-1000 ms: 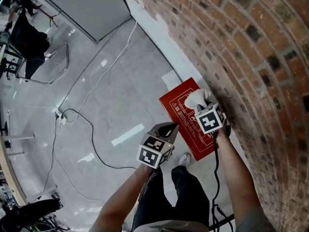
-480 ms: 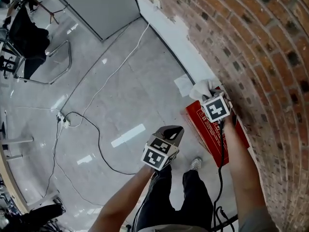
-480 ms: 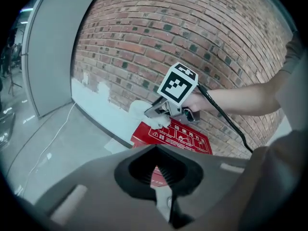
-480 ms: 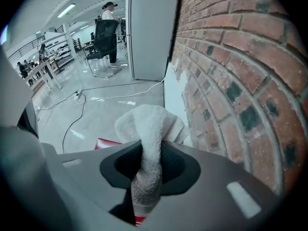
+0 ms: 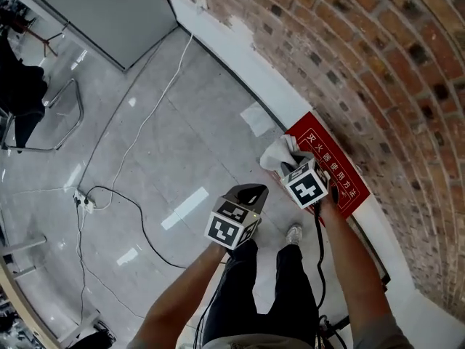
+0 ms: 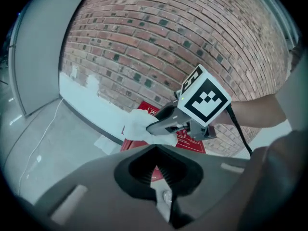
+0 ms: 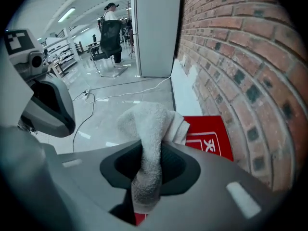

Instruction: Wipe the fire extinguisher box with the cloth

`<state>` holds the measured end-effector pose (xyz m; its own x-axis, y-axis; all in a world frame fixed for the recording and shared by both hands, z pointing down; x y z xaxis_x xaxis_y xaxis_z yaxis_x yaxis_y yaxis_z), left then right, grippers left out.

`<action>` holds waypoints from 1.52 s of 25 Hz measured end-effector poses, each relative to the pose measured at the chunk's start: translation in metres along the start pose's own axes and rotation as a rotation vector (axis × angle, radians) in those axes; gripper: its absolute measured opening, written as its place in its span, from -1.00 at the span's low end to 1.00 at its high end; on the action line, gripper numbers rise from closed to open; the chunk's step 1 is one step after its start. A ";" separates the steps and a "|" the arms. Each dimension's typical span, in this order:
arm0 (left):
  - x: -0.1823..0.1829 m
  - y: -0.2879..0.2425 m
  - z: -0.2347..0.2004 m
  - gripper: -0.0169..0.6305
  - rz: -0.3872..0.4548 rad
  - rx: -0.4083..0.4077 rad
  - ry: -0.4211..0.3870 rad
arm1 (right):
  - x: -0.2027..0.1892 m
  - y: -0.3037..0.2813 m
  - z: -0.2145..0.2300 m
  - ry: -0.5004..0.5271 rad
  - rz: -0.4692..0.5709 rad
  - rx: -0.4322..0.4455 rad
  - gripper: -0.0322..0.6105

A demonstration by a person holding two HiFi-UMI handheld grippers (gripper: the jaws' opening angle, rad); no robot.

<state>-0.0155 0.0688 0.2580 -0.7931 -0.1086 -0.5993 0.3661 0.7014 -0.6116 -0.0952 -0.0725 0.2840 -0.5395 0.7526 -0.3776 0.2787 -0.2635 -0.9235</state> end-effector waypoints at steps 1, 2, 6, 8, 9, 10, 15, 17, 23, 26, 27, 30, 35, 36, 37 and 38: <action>-0.002 -0.005 0.004 -0.95 -0.014 -0.017 -0.012 | -0.012 0.004 -0.002 -0.020 -0.004 0.001 -0.54; -0.005 -0.010 0.010 -0.95 -0.027 -0.034 -0.023 | -0.025 0.008 -0.003 -0.039 -0.009 0.002 -0.54; -0.019 -0.032 0.040 -0.95 -0.074 -0.106 -0.062 | -0.082 0.030 -0.010 -0.116 -0.022 -0.013 -0.54; -0.027 -0.042 0.057 -0.95 -0.091 -0.134 -0.081 | -0.110 0.042 -0.014 -0.151 -0.021 -0.021 -0.54; -0.032 -0.047 0.066 -0.95 -0.097 -0.145 -0.089 | -0.123 0.048 -0.016 -0.162 -0.020 -0.024 -0.54; -0.037 -0.052 0.075 -0.95 -0.101 -0.156 -0.095 | -0.137 0.054 -0.018 -0.170 -0.017 -0.028 -0.54; -0.068 -0.077 0.119 -0.95 -0.102 -0.162 -0.130 | -0.202 0.080 -0.027 -0.205 0.044 -0.049 -0.54; -0.084 -0.086 0.139 -0.95 -0.094 -0.152 -0.137 | -0.227 0.089 -0.031 -0.220 0.090 -0.056 -0.54; -0.132 -0.097 0.194 -0.95 -0.053 -0.063 -0.136 | -0.312 0.119 -0.040 -0.279 0.265 -0.126 -0.55; -0.149 -0.100 0.214 -0.95 -0.019 -0.011 -0.147 | -0.347 0.128 -0.033 -0.326 0.395 -0.158 -0.55; -0.154 -0.103 0.219 -0.95 -0.009 0.006 -0.155 | -0.355 0.128 -0.027 -0.334 0.439 -0.168 -0.55; -0.167 -0.117 0.225 -0.95 0.011 0.051 -0.203 | -0.370 0.117 -0.009 -0.336 0.547 -0.194 -0.55; -0.184 -0.144 0.209 -0.95 0.049 0.074 -0.278 | -0.383 0.078 0.022 -0.332 0.718 -0.248 -0.55; -0.187 -0.150 0.201 -0.95 0.057 0.075 -0.290 | -0.385 0.067 0.027 -0.338 0.748 -0.256 -0.54; -0.192 -0.157 0.192 -0.95 0.064 0.077 -0.297 | -0.388 0.056 0.032 -0.339 0.771 -0.260 -0.54; -0.198 -0.164 0.183 -0.95 0.069 0.078 -0.301 | -0.391 0.044 0.036 -0.336 0.789 -0.261 -0.54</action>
<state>0.1700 -0.1538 0.3827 -0.5900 -0.2744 -0.7593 0.4591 0.6596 -0.5951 0.1001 -0.4001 0.3886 -0.3075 0.1834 -0.9337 0.8165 -0.4530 -0.3579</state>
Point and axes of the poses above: the fingertips, and each gripper's own axes: y backward along the fingers, z to its right, x out of its top, the point moved 9 cm from there along y, backward along the fingers, and after that the axes turned 5 degrees about y, right-handed, at the moved point
